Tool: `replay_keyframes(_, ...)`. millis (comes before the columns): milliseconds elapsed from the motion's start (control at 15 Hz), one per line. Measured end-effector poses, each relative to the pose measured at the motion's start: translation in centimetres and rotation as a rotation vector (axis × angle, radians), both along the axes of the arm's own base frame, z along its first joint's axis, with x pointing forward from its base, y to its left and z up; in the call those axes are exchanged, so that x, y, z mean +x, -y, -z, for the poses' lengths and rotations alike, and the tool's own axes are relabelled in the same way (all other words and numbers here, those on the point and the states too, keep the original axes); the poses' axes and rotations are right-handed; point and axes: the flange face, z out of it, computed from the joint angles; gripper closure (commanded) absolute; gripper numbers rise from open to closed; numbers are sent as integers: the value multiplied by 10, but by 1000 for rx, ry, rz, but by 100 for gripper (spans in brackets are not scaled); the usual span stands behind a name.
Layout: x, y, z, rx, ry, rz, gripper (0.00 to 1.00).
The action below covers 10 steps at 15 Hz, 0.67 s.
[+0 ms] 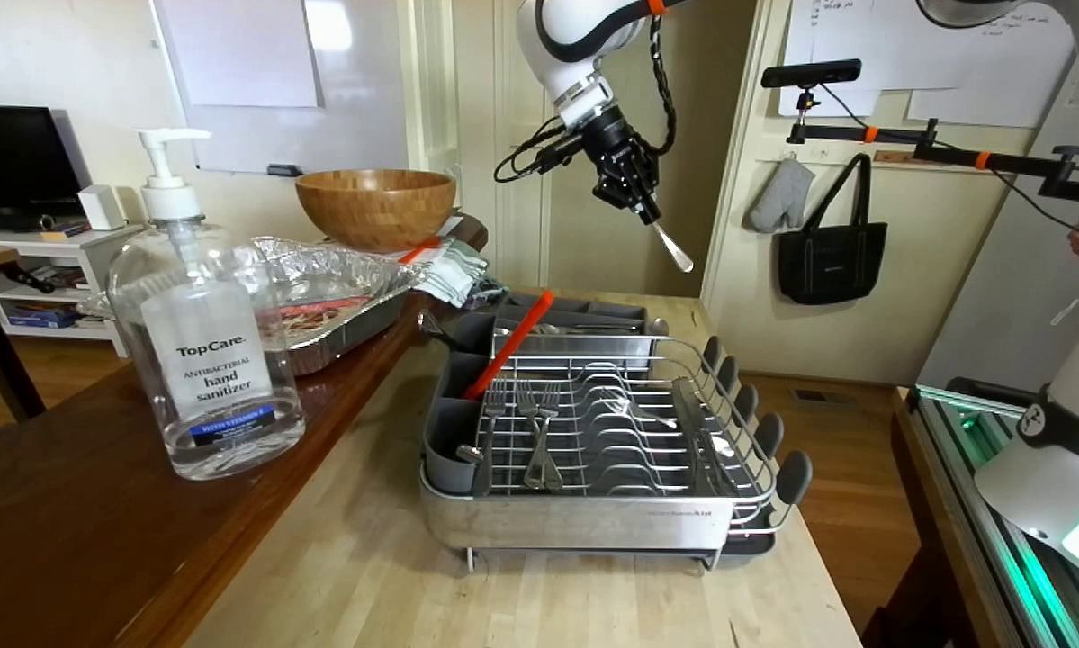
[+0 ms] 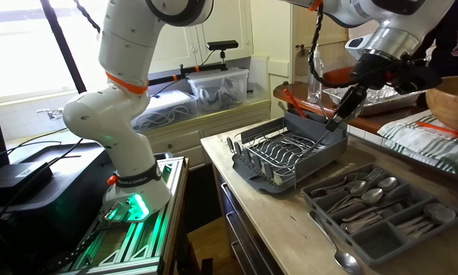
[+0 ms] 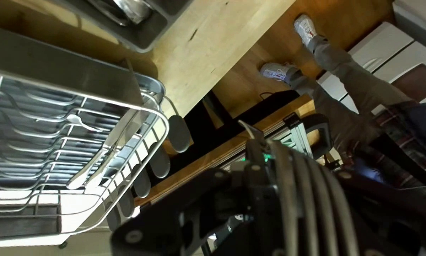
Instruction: Remove two forks from the drying rack and put them on the left side of the utensil holder
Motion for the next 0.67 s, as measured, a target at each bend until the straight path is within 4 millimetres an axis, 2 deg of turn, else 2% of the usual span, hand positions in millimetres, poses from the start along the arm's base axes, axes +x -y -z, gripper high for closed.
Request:
replay_keyframes(133, 5, -28, 2, 0, -2, -88, 97)
replay_keyframes(333, 10, -42, 14, 16, -4, -162, 97)
replay_keyframes(467, 13, -33, 29, 42, 3, -168, 97)
replay_keyframes(667, 17, -8, 55, 78, 26, -150, 97)
